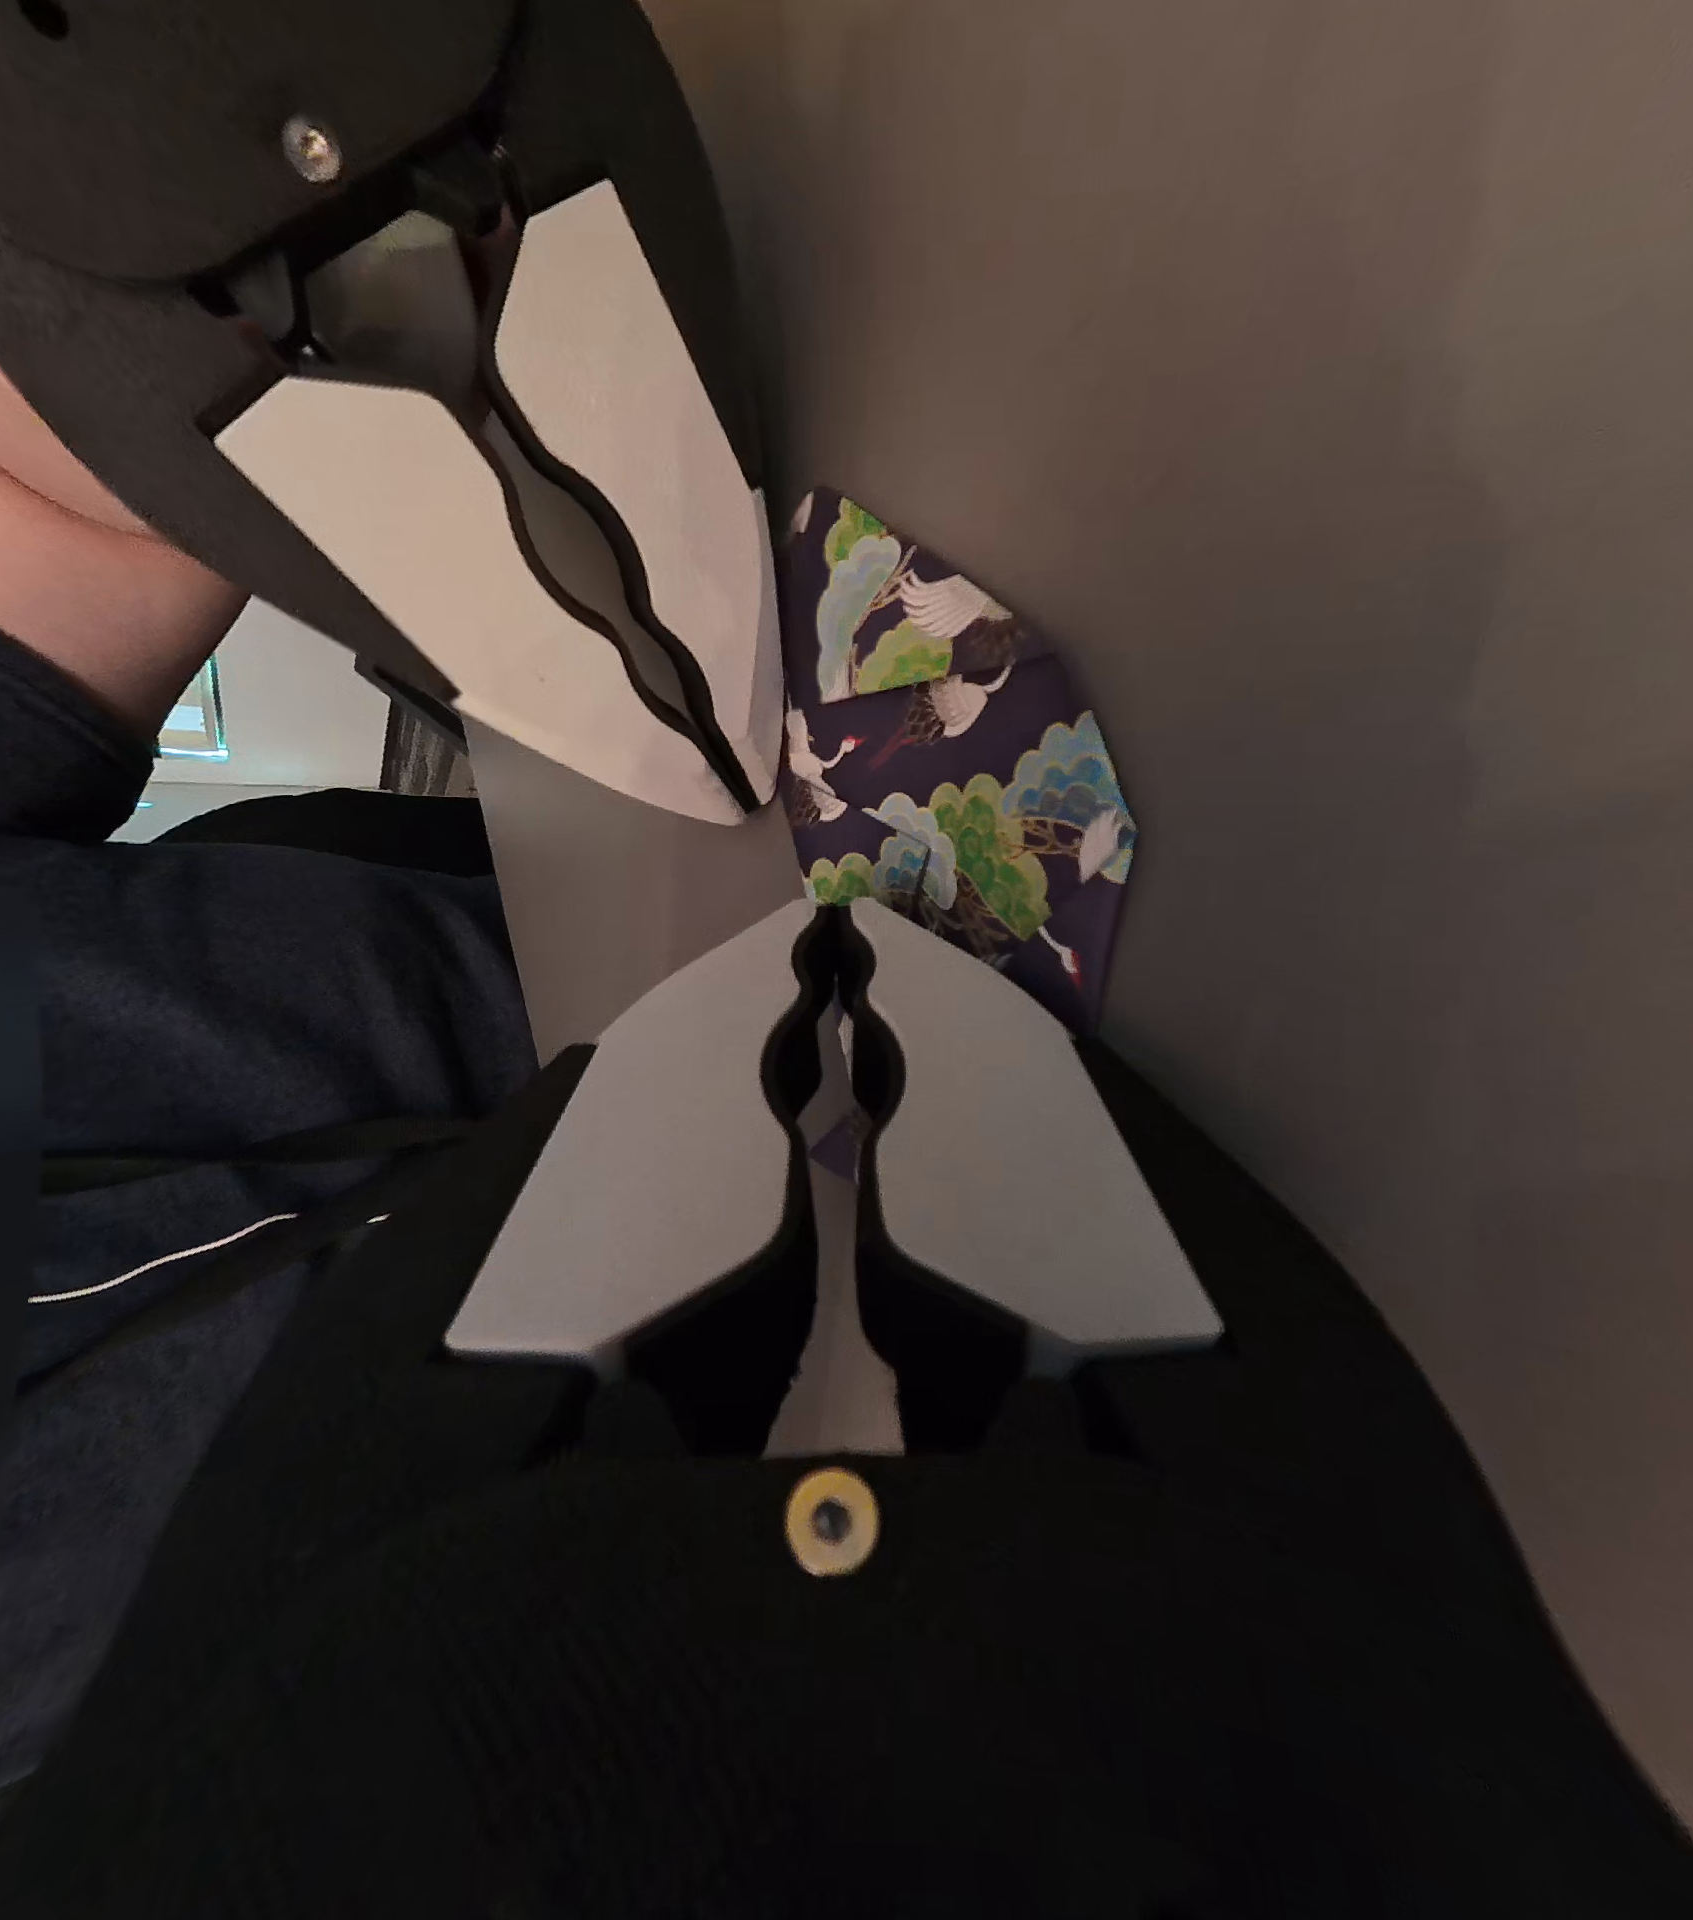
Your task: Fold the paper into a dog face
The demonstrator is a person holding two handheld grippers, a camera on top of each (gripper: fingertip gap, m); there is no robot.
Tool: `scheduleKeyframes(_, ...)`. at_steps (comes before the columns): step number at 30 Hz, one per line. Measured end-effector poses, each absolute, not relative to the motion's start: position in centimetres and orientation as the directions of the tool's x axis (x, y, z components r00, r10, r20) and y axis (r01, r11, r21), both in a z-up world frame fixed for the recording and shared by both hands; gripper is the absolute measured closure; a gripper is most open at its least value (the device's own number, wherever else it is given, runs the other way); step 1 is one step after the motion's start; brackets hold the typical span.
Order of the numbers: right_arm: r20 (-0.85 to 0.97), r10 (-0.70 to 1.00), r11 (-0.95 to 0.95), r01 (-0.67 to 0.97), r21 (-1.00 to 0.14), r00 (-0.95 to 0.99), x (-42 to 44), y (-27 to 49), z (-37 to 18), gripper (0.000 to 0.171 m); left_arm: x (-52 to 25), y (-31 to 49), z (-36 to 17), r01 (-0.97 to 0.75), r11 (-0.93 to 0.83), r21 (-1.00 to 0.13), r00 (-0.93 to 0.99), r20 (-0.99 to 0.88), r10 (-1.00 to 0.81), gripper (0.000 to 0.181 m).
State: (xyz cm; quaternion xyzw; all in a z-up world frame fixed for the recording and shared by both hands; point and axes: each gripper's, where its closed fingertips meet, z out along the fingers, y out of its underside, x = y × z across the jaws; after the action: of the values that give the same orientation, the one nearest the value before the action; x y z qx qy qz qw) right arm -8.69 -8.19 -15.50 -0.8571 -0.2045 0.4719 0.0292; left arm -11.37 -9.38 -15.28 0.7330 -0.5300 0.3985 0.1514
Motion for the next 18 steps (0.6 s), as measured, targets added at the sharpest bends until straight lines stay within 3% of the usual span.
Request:
scheduleKeyframes(4, -0.794, 0.382, -0.913, 0.324, -0.247, 0.473, -8.7, -8.2, -15.5, 0.169, -9.9, -10.1, -11.3, -0.851, -0.479, -0.215, 0.045, 0.879, -0.474, 0.181)
scheduleKeyframes(7, -0.797, 0.379, -0.914, 0.324, -0.244, 0.469, -8.7, -8.2, -15.5, 0.169, -11.3, -9.0, -13.5, -0.904, -0.344, -0.255, 0.048, 0.737, -0.674, 0.181)
scheduleKeyframes(18, -0.803, 0.373, -0.917, 0.316, -0.243, 0.465, -8.7, -8.2, -15.5, 0.169, -10.9, -9.8, -15.2, -0.92, -0.345, -0.185, 0.074, 0.783, -0.618, 0.181)
